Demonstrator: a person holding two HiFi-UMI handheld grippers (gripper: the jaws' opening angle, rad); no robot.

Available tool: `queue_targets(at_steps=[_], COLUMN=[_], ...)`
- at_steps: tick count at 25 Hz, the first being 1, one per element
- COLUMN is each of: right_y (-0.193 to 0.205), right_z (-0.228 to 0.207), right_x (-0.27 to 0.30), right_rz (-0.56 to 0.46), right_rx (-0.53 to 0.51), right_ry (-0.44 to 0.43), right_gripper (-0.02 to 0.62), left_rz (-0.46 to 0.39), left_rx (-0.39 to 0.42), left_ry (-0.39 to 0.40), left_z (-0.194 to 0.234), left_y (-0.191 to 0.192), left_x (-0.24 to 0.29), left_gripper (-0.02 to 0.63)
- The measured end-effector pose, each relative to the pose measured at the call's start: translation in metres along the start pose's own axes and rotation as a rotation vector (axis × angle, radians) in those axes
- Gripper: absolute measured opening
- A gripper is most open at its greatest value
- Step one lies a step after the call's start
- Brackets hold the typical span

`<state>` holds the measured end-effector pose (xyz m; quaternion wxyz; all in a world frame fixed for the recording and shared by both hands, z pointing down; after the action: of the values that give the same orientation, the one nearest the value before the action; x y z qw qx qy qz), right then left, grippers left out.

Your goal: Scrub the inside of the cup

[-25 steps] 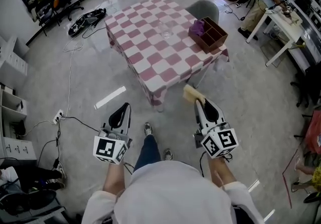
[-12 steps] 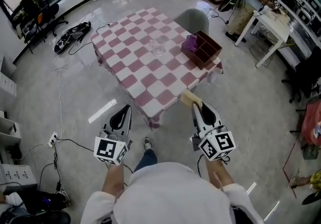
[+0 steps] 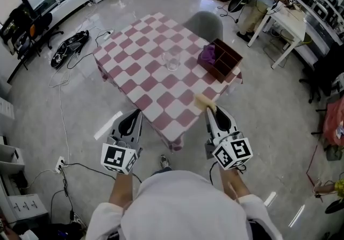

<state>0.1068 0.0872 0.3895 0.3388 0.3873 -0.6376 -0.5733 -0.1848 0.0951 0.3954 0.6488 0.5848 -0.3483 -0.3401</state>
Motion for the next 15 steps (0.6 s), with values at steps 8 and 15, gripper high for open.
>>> queue_targets(at_steps=[8,15], right_y=[0.005,0.006], right_z=[0.008,-0.01], right_x=[0.024,0.039], right_rz=[-0.007,-0.006], right_rx=[0.007,0.018], right_ry=[0.036,0.058], right_gripper=[0.087,0.087], left_rz=[0.007,0.017], left_rx=[0.011,0.004], left_ry=[0.062,0.101], left_z=[0.03,0.033], left_y=[0.001,0.005], left_x=[0.018,0.051], left_gripper=[0.032,0.032])
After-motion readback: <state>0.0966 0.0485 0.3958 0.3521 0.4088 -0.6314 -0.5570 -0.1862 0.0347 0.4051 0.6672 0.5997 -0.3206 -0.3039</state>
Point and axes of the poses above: the fingertips, and each gripper's own axes: x forward along the fingers, z to its left, y out of its underside, the point moved 7 cm from there along -x, backward along the fingers, and after that the axes turned 6 degrees about -x, right-handed, at the moved point
